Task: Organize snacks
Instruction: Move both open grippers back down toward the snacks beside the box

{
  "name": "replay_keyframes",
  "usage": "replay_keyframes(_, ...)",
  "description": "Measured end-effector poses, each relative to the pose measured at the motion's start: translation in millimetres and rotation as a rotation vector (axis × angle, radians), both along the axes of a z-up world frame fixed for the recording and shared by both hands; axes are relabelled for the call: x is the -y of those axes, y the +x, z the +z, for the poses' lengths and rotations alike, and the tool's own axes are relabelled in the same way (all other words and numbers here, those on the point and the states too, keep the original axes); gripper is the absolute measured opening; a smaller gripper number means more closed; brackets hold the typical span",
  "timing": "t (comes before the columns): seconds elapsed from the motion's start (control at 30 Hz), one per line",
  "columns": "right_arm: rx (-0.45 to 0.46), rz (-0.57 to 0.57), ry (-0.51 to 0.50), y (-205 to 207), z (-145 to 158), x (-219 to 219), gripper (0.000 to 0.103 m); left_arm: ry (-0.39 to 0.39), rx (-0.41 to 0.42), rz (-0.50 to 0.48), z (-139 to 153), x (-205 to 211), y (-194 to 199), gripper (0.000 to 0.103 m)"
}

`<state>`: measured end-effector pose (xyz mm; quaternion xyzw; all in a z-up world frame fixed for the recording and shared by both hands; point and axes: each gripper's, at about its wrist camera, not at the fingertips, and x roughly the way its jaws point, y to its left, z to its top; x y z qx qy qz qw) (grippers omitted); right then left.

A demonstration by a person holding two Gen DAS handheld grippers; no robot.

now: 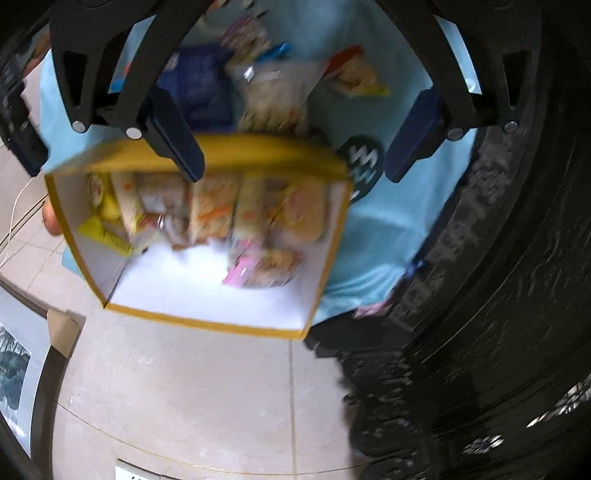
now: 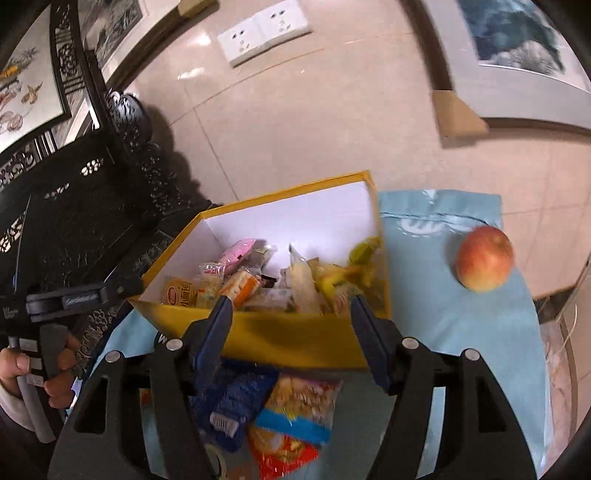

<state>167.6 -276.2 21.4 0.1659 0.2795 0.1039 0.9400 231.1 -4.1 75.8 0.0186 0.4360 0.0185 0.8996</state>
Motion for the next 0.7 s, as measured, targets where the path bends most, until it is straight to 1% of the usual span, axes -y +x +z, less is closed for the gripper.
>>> replay_keyframes(0.13,-0.023,-0.014,0.045,-23,-9,4,0.072,0.037,-0.015,0.008,-6,-13,-27,0.100)
replay_keyframes(0.23,-0.028,-0.022,0.061,-36,-16,4,0.078,0.029,-0.034,0.024,-14,-24,-46,0.100)
replay_keyframes(0.3,-0.029,-0.032,0.087,-45,-22,4,0.090,0.015,-0.049,0.045,-24,-33,-55,0.100)
replay_keyframes(0.33,-0.029,-0.036,0.100,-49,-26,4,0.091,0.008,-0.056,0.058,-29,-36,-59,0.100)
replay_keyframes(0.43,-0.035,-0.031,0.104,-54,-35,4,0.092,-0.001,-0.090,0.092,-50,-47,-64,0.100)
replay_keyframes(0.5,-0.040,-0.031,0.105,-55,-40,4,0.092,-0.023,-0.119,0.136,-65,-58,-65,0.100)
replay_keyframes(0.63,-0.065,-0.007,0.124,-52,-45,6,0.092,-0.067,-0.171,0.211,-89,-72,-57,0.100)
replay_keyframes(0.7,-0.065,-0.004,0.125,-54,-46,5,0.092,-0.085,-0.178,0.265,-96,-79,-52,0.100)
